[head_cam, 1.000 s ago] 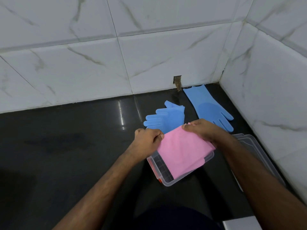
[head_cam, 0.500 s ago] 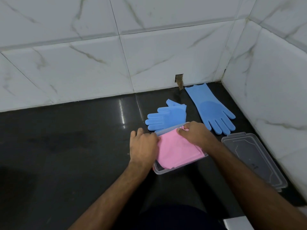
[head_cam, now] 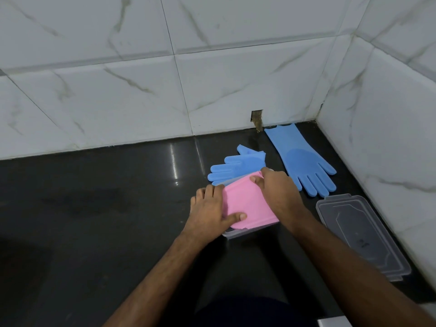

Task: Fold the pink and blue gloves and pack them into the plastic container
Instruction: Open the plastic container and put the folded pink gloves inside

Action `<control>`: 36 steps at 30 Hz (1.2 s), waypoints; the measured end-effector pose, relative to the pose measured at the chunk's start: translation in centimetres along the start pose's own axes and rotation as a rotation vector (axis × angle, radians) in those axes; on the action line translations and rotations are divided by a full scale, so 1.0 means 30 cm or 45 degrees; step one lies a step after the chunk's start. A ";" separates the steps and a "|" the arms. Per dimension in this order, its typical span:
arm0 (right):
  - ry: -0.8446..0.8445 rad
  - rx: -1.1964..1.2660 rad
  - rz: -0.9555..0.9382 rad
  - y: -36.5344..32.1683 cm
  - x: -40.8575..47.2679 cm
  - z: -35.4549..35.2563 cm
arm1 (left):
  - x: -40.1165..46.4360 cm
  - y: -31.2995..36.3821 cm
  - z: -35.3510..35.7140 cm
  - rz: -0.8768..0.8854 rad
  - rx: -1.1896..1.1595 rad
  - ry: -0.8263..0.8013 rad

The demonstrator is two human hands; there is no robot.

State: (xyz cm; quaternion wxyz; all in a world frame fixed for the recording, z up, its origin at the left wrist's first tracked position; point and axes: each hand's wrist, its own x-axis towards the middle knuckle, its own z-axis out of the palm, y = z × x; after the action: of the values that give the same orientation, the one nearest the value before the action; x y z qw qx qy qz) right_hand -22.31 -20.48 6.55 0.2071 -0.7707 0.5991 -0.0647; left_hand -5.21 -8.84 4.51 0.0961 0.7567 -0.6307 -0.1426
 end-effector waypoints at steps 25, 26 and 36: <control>-0.184 -0.281 -0.030 -0.048 0.084 0.062 | -0.016 0.048 -0.009 0.506 -0.215 -0.105; -0.186 -0.324 -0.014 -0.066 0.075 0.045 | -0.012 0.050 -0.010 0.486 -0.215 -0.107; -0.489 -0.299 -0.216 -0.059 -0.026 -0.117 | 0.036 0.082 0.003 0.297 -0.058 -0.184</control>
State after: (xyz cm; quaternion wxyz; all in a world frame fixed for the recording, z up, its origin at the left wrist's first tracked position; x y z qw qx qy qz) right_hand -22.17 -20.23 10.54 0.2199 -0.8353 0.4852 0.1359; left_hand -7.35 -10.36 5.13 0.0837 0.6637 -0.7162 -0.1988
